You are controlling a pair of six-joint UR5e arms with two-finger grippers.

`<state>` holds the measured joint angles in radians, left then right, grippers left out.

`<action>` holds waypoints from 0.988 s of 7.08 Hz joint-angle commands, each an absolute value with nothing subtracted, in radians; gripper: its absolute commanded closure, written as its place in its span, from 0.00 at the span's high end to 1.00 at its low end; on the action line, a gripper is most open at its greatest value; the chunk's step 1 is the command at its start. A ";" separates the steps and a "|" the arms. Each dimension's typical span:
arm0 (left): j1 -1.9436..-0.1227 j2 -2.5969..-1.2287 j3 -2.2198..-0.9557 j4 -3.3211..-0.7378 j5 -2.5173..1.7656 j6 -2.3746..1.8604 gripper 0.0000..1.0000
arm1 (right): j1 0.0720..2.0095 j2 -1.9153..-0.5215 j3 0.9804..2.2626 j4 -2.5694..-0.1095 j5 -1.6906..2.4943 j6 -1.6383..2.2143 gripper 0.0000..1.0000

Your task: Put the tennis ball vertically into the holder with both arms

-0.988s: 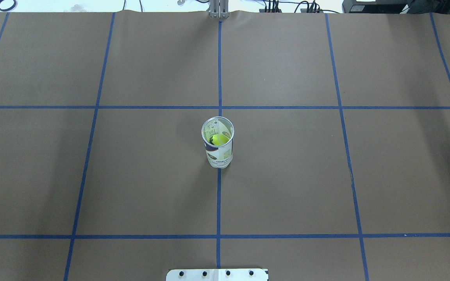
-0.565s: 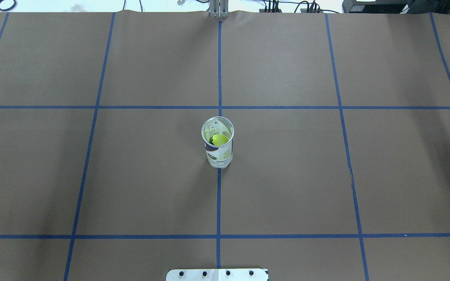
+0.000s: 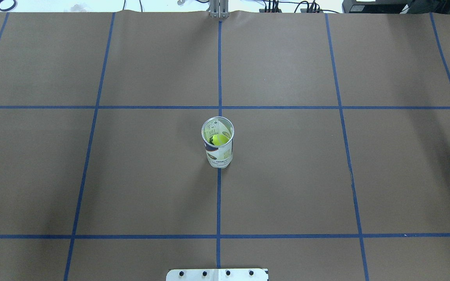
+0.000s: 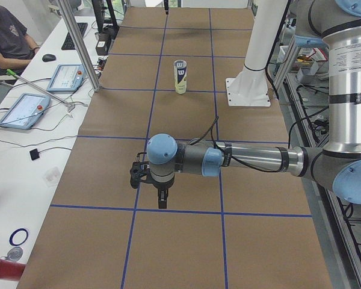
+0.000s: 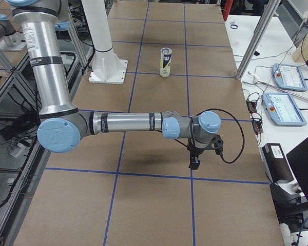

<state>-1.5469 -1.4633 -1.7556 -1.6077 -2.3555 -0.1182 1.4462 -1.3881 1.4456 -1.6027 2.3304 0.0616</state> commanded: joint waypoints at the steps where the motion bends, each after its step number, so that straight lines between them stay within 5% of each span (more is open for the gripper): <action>1: -1.479 -1.485 -1.752 -1.608 -2.245 -0.117 1.00 | 1.457 -1.387 1.453 -1.650 2.332 0.049 0.99; 7: -1.479 -1.514 -1.749 -1.612 -2.302 -0.118 1.00 | 1.494 -1.391 1.475 -1.698 2.324 0.003 0.99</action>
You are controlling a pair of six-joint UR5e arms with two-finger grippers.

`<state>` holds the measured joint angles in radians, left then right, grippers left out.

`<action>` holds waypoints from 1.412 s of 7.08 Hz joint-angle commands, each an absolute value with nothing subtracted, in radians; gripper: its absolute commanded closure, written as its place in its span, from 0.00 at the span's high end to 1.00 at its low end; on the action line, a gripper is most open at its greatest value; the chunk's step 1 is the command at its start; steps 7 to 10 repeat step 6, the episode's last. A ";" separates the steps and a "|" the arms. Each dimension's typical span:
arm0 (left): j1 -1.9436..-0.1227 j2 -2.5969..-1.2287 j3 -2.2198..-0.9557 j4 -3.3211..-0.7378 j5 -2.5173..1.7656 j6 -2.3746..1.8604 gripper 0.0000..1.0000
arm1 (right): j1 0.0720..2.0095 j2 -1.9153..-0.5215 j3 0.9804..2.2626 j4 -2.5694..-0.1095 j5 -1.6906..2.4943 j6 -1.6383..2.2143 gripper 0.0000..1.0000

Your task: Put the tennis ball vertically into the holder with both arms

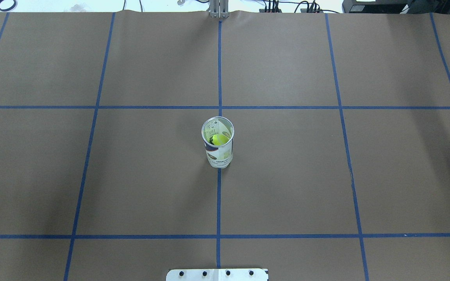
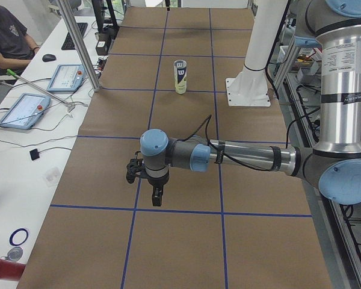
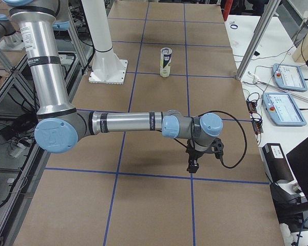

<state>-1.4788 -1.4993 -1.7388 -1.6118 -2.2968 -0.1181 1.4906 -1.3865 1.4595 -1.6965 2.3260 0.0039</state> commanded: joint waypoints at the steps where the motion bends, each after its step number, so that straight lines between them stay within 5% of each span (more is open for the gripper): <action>1: -1.479 -1.529 -1.749 -1.611 -2.303 -0.118 1.00 | 1.494 -1.426 1.517 -1.695 2.321 0.006 0.99; 10: -1.479 -1.536 -1.756 -1.609 -2.370 -0.118 1.00 | 1.493 -1.444 1.558 -1.687 2.309 0.017 0.99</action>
